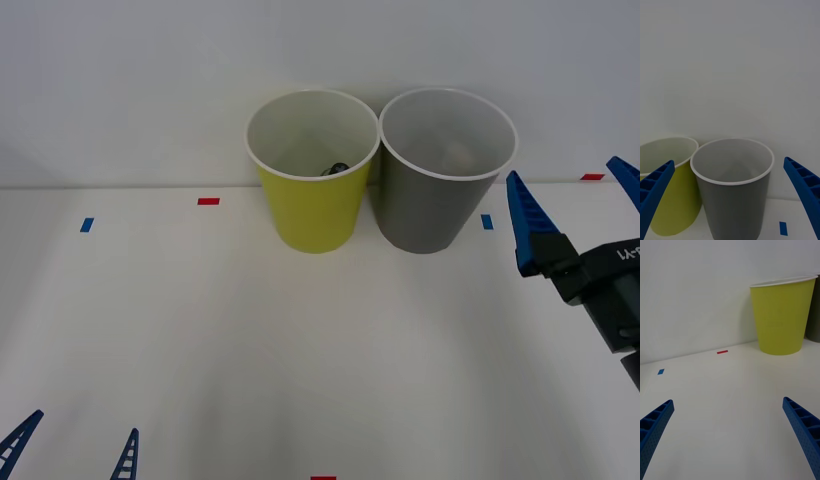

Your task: Put cans in the gray bin and PET bottles in the light green bin.

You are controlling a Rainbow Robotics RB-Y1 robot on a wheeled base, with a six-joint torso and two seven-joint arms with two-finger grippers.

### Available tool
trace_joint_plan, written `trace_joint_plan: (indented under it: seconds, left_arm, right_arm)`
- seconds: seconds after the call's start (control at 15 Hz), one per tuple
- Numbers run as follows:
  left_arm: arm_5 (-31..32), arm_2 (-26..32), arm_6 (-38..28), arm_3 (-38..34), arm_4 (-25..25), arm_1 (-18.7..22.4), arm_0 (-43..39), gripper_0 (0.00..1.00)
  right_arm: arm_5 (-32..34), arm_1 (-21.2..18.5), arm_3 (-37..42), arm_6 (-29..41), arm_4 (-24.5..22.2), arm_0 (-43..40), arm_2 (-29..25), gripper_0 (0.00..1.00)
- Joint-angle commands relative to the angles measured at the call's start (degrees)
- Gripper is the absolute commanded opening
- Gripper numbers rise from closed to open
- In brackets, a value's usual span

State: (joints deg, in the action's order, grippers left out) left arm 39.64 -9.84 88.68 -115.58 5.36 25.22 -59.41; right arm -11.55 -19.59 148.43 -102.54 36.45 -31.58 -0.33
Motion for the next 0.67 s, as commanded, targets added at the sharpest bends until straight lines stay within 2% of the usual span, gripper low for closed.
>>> trace_joint_plan:
  seconds: [0.07,0.2,0.4,0.53,0.67]
  left_arm:
    - [0.0,0.0,0.0,0.0,0.0,0.0,0.0,1.0]
    - [0.0,0.0,0.0,0.0,0.0,0.0,0.0,1.0]
    - [0.0,0.0,0.0,0.0,0.0,0.0,0.0,1.0]
    - [0.0,0.0,0.0,0.0,0.0,0.0,0.0,1.0]
    - [0.0,0.0,0.0,0.0,0.0,0.0,0.0,1.0]
  right_arm:
    - [9.62,0.69,-6.75,-2.49,-1.82,-3.66,5.69,1.0]
    - [18.32,0.95,-13.25,-8.55,-2.35,-4.98,8.42,1.0]
    - [21.39,0.87,-14.75,-14.18,-2.62,-9.38,8.86,1.0]
    - [27.28,0.87,-17.91,-14.53,-3.23,-11.93,10.26,1.0]
    - [36.86,0.43,-24.06,-13.83,-10.26,-13.6,11.32,1.0]
